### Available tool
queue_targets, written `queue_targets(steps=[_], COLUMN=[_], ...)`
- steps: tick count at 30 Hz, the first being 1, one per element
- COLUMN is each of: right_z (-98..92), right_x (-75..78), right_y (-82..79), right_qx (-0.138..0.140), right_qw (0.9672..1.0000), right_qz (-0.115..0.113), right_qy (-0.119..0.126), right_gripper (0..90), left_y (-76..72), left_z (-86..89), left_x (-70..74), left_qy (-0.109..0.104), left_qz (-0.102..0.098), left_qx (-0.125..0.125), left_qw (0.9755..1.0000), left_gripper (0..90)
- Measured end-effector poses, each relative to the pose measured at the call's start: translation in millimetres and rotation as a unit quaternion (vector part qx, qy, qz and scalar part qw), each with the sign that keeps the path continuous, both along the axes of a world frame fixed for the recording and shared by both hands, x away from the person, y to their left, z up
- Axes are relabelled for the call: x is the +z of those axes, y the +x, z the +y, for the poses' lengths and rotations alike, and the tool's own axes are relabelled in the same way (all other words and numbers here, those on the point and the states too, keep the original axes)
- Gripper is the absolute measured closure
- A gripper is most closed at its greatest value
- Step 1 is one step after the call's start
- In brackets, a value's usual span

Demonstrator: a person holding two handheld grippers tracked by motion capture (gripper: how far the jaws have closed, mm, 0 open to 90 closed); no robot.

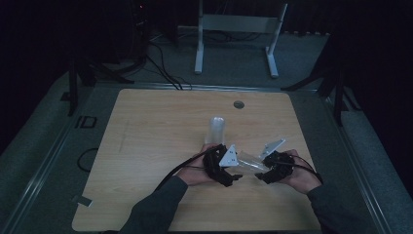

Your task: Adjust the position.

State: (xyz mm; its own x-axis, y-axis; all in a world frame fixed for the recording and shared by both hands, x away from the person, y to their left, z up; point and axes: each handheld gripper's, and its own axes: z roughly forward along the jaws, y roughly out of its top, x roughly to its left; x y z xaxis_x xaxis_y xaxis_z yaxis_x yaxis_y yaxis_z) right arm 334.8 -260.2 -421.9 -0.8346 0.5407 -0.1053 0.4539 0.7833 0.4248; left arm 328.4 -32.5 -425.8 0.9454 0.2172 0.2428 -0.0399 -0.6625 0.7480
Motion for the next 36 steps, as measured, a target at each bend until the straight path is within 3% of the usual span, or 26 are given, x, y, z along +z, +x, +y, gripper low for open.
queue_targets(steps=[7, 16, 36], right_z=[-5.4, -10.4, -15.4], right_x=[-2.1, -2.8, -4.4], right_y=[2.2, 5.0, 9.5], right_qx=[-0.032, -0.069, -0.141], right_qw=[0.9994, 0.9972, 0.9883], right_qz=[-0.006, -0.021, -0.05], right_qy=[0.008, 0.021, 0.032], right_gripper=[41.5, 41.6, 41.7], left_y=[1.2, 4.2, 9.8], left_z=[-0.4, -0.2, -4.0], left_x=[-0.2, 0.2, -1.3], left_qy=[0.0, -0.001, -0.016], left_qz=[0.0, 0.0, 0.018], left_qx=[0.008, 0.037, 0.08], left_qw=[1.0, 0.9993, 0.9965], left_gripper=[24.8, 28.4, 30.5])
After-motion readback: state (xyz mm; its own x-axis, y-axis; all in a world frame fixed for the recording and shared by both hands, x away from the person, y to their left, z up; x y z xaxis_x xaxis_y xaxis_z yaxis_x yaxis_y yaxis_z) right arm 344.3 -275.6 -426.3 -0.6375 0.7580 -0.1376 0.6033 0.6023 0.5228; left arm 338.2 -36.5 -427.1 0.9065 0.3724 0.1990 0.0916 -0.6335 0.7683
